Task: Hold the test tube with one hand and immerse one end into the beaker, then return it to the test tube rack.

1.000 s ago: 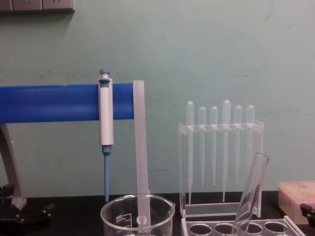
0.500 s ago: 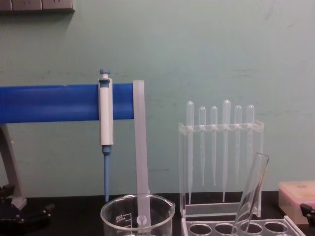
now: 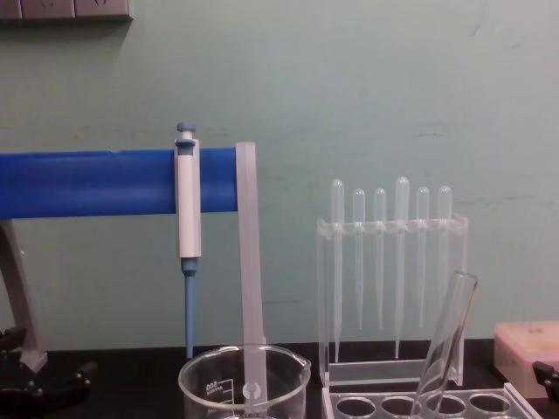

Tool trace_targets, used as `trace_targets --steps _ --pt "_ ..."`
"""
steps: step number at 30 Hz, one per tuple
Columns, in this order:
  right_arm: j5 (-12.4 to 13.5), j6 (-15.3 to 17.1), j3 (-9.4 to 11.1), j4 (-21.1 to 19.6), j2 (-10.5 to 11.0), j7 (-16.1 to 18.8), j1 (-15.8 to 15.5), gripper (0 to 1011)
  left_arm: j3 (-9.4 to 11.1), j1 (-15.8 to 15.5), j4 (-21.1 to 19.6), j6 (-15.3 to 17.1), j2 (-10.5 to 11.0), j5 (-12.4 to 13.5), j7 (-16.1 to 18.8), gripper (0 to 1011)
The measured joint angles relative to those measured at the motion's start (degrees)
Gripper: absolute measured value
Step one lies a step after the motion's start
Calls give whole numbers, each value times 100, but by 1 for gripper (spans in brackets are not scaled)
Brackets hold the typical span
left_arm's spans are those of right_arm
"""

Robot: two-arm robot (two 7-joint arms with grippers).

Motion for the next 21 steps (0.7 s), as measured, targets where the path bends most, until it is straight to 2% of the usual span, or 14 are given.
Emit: trace_targets --steps 21 --pt "0 0 0 0 0 0 0 1003 0 0 0 0 0 0 0 1000"
